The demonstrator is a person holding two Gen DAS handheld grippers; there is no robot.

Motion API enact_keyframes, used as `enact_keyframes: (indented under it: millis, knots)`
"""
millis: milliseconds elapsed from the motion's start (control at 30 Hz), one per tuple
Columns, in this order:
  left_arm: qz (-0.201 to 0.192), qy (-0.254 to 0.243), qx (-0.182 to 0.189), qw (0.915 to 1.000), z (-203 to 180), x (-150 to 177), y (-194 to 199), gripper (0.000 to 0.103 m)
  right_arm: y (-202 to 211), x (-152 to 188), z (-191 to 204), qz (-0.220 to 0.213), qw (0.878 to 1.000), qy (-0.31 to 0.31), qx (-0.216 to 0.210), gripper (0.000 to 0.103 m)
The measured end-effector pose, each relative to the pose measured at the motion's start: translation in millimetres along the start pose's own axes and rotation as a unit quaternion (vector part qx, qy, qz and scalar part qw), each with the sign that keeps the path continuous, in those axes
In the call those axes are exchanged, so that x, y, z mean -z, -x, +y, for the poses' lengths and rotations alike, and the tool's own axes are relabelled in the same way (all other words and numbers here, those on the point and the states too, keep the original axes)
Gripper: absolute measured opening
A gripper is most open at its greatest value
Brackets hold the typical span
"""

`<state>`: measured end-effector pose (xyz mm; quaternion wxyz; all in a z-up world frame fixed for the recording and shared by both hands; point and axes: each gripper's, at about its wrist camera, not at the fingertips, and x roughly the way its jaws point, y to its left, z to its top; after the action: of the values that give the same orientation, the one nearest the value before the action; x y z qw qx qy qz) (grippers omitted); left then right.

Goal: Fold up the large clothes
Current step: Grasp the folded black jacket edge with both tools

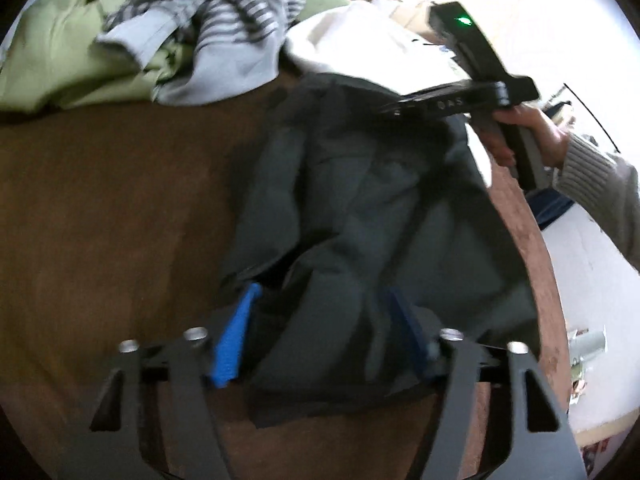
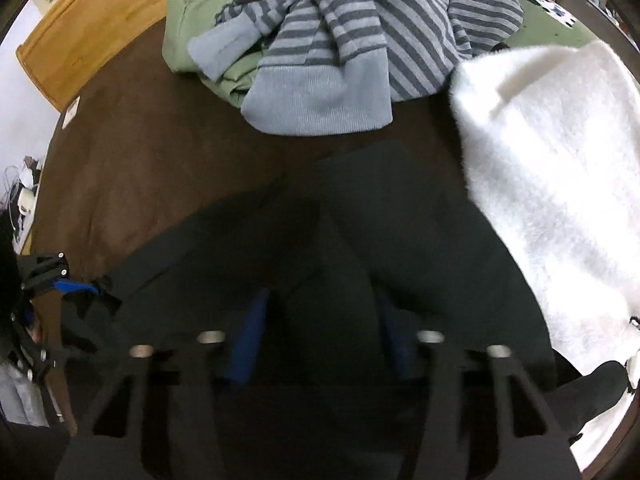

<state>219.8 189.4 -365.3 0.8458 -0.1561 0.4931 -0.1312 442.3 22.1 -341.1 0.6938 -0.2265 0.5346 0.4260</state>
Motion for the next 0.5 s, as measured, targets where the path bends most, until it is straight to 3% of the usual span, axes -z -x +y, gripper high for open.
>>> enact_keyframes:
  millis: [167,333,500]
  knots:
    - [-0.008,0.009,-0.002,0.9999,3.2,3.4,7.8,0.046,19.7,2.6,0.0,-0.062,0.998,-0.018,0.016,0.007]
    - [-0.002,0.003,-0.011,0.9999,0.2,2.0,12.2,0.045,41.6,-10.3,9.7,-0.102,0.993,0.006,0.063,0.005]
    - [-0.004,0.008,-0.017,0.9998,2.1,1.1,21.5,0.045,58.9,-30.6,-2.8,-0.134,0.988,-0.014,0.069,0.005]
